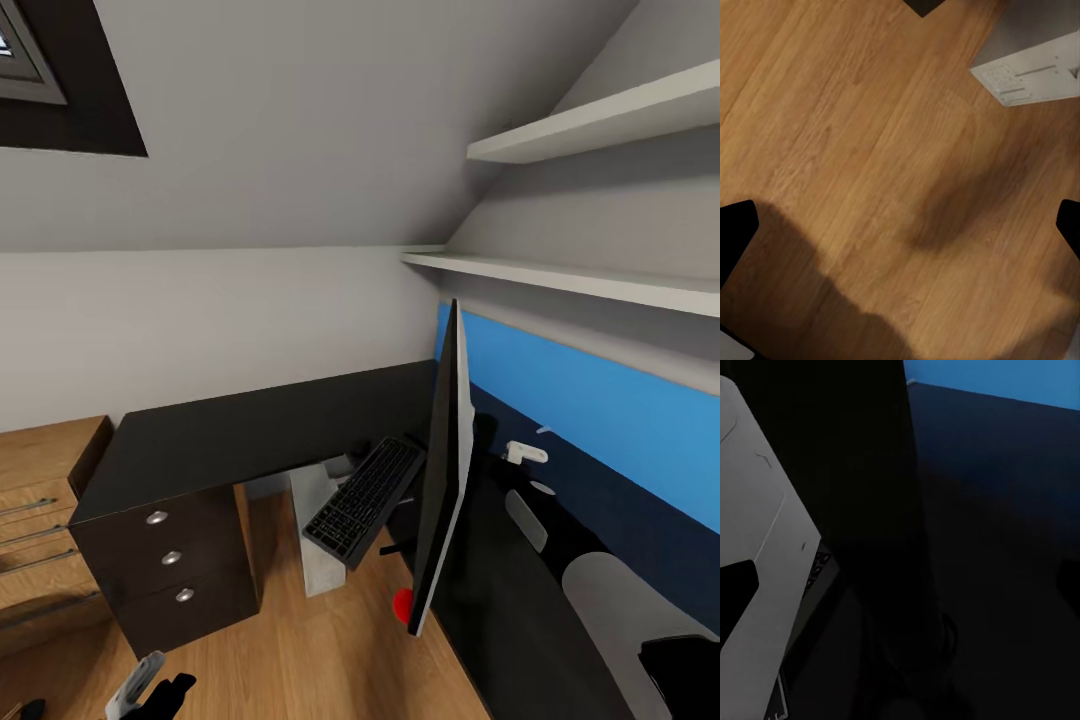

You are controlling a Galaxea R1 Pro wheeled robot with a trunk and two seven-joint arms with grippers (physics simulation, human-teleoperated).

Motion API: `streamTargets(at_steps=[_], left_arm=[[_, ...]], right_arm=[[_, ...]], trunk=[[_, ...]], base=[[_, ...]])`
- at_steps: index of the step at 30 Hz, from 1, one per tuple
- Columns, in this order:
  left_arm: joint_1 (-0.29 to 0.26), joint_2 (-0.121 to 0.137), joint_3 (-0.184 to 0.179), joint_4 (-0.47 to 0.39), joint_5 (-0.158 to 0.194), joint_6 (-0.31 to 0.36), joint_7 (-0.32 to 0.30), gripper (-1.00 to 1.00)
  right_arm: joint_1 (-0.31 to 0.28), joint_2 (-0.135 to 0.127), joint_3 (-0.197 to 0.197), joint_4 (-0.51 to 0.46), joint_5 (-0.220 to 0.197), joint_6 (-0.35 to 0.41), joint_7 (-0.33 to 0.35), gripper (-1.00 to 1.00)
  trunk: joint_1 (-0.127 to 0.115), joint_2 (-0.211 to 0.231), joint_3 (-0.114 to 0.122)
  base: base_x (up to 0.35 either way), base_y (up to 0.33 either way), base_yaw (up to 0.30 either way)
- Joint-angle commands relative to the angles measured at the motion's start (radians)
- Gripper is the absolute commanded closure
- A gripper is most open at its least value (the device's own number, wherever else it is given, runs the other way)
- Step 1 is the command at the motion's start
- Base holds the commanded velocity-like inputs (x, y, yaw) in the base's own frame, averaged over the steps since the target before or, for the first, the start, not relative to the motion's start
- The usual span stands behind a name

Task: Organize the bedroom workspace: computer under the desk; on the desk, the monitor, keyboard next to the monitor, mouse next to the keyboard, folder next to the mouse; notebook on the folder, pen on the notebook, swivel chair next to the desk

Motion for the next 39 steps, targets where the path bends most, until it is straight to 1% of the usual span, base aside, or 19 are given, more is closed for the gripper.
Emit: streamTargets(at_steps=[1,23,34,39], left_arm=[[-0.001,0.0,0.001,-0.002,0.011,0.004,0.008,-1.0],[0.0,-0.004,-0.001,-0.002,0.012,0.004,0.007,-1.0],[-0.001,-0.005,-0.001,-0.002,0.012,0.005,0.015,-1.0],[-0.001,-0.005,-0.001,-0.002,0.012,0.007,0.01,-1.0]], right_arm=[[-0.001,-0.002,0.008,-0.002,-0.007,0.004,-0.009,-1.0],[-0.001,-0.002,0.01,-0.003,-0.005,0.004,-0.009,-1.0],[-0.001,-0.002,0.01,-0.003,-0.005,0.004,-0.009,-1.0],[-0.001,-0.002,0.01,-0.003,-0.005,0.004,-0.009,-1.0]], trunk=[[0.0,-0.001,-0.001],[0.0,-0.001,-0.001],[0.042,-0.078,-0.036],[0.042,-0.078,-0.036]], base=[[0.006,0.0,0.0],[0.032,0.0,0.0],[0.0,0.0,0.0],[0.0,0.0,0.0]])
